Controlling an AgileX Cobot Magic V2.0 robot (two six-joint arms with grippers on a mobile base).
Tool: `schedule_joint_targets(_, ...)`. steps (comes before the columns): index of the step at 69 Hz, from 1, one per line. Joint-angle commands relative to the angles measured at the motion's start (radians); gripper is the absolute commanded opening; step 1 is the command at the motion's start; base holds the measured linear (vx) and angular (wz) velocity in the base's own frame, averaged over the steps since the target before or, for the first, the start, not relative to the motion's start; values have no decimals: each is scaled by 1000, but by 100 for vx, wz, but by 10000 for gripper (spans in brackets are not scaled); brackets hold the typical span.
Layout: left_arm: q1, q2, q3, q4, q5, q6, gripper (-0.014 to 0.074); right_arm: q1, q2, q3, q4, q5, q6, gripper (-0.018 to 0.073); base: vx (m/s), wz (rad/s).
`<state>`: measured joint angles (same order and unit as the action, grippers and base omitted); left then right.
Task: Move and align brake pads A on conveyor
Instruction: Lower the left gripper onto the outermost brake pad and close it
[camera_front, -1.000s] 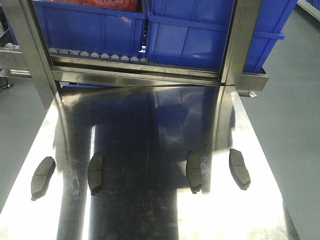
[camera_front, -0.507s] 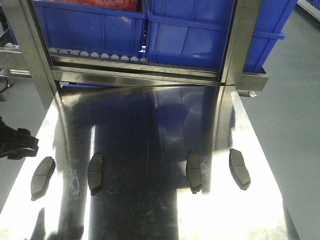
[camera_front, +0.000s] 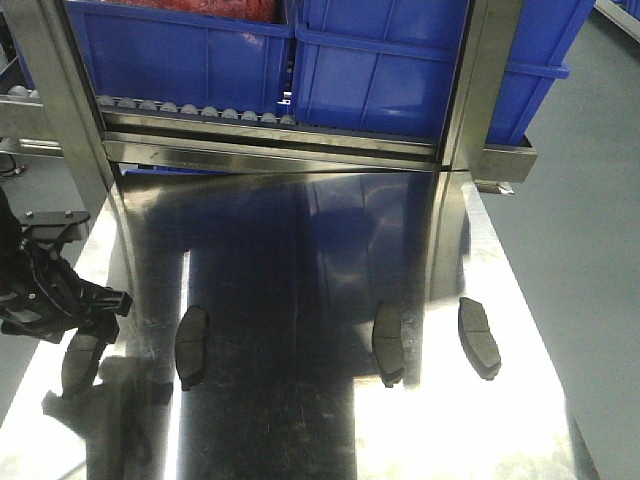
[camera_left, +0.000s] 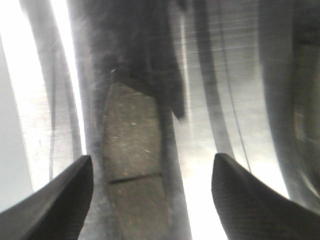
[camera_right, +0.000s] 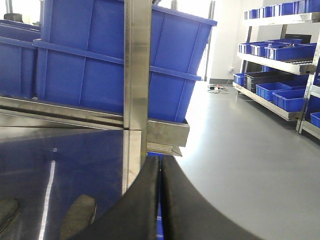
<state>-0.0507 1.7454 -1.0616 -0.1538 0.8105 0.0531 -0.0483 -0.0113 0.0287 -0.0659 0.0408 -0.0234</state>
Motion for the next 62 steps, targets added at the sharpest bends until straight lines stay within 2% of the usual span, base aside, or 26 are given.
schedule_joint_targets(1, -4, -17, -28, 18, -17, -53, 489, -7, -16, 4, -5, -68, -4, -10, 0, 0)
schedule_joint_targets(19, -4, 14, -28, 15, -10, -67, 465, -7, -16, 4, -5, -68, -4, -10, 0, 0)
schedule_joint_targets(34, -4, 55, -27, 14, -10, -71, 370, -7, -16, 4, -5, -68, -4, -10, 0, 0)
schedule_joint_targets(45, -4, 67, -27, 15, -12, -72, 241, -7, -16, 4, -5, -68, -4, -10, 0, 0)
schedule_joint_targets(57, -4, 67, -27, 22, -15, -70, -2, -7, -16, 4, -5, -68, -4, -10, 0, 0)
schedule_joint_targets(62, -4, 57, -27, 26, -12, -67, -8, -7, -16, 4, -5, -68, -4, -10, 0, 0)
